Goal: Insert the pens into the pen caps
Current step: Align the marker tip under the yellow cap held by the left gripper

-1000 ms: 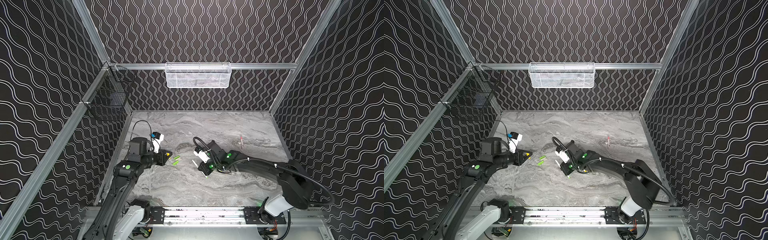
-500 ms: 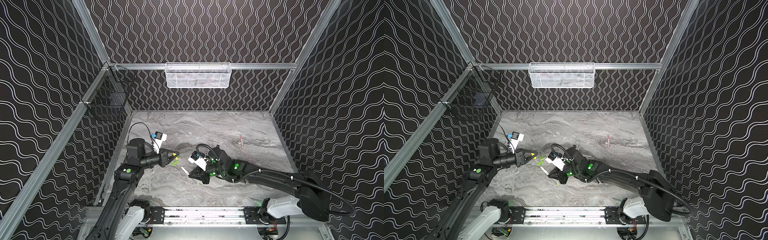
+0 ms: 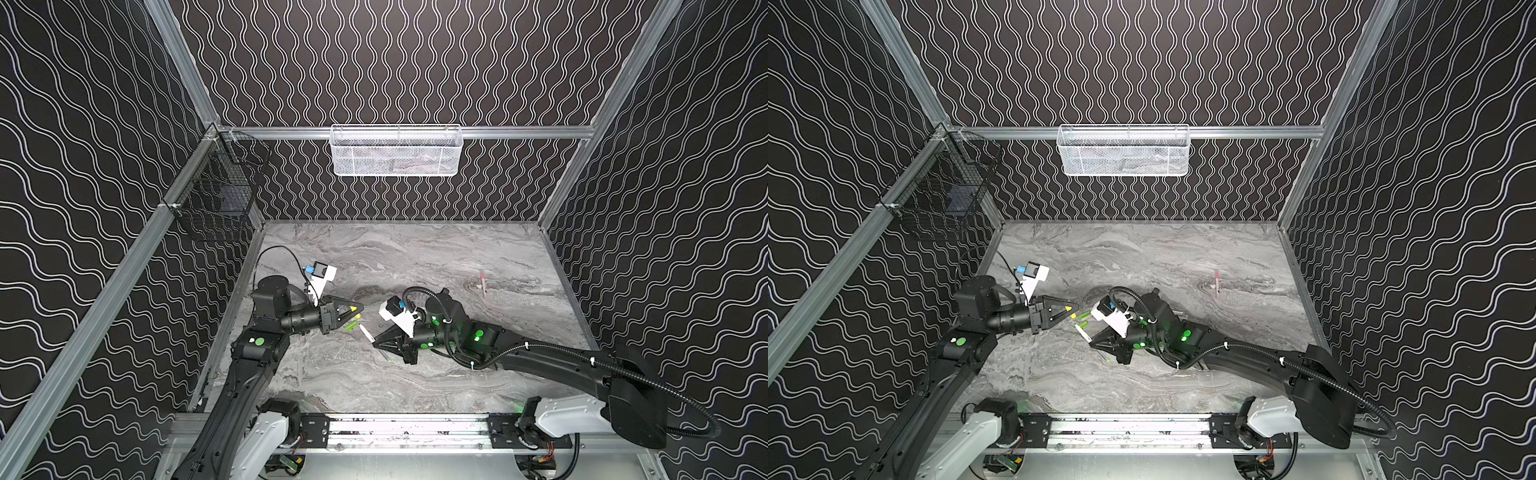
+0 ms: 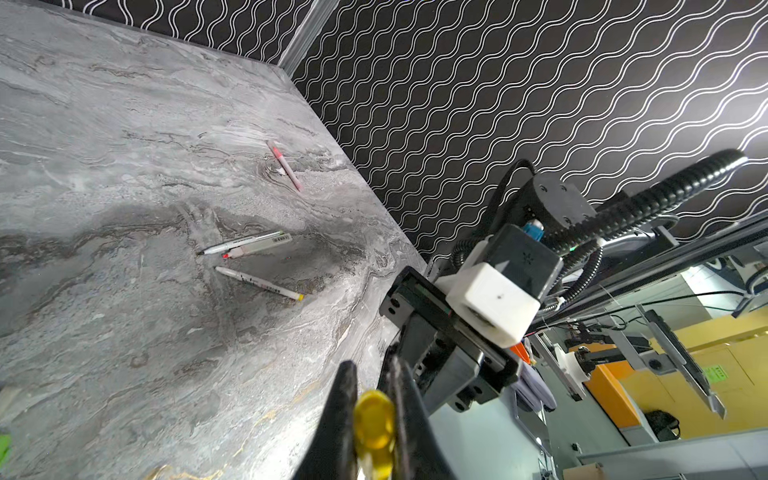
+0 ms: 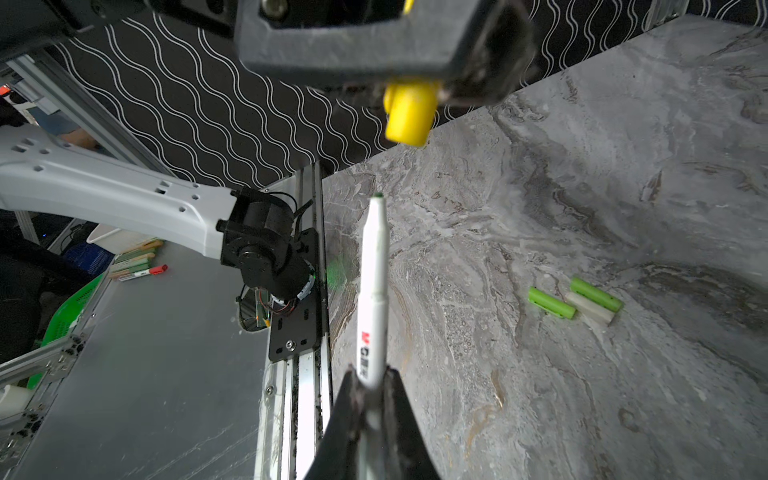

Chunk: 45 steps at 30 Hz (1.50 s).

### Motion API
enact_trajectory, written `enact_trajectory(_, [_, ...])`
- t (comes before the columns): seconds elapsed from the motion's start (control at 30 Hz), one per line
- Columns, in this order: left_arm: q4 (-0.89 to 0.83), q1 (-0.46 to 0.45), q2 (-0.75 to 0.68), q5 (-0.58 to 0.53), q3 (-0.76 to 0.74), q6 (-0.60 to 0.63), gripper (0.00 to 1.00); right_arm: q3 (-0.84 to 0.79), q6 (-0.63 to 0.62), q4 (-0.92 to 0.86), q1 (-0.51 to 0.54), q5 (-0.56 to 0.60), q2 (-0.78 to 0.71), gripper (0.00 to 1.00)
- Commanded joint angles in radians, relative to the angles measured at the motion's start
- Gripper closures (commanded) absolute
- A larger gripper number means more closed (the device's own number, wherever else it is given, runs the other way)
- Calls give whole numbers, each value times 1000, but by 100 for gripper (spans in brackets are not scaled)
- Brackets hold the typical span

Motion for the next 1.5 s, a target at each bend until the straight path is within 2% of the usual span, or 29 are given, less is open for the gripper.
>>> enact_trajectory(0.0, [47, -2, 7, 22, -2, -18, 100, 11, 7, 54, 0, 23, 7, 90])
enact_trajectory(0.87, [60, -7, 10, 24, -5, -26, 100, 26, 29, 136, -11, -2, -3, 89])
enact_trajectory(1.47, [65, -12, 15, 26, -8, -31, 100, 102, 115, 295, -12, 63, 90, 88])
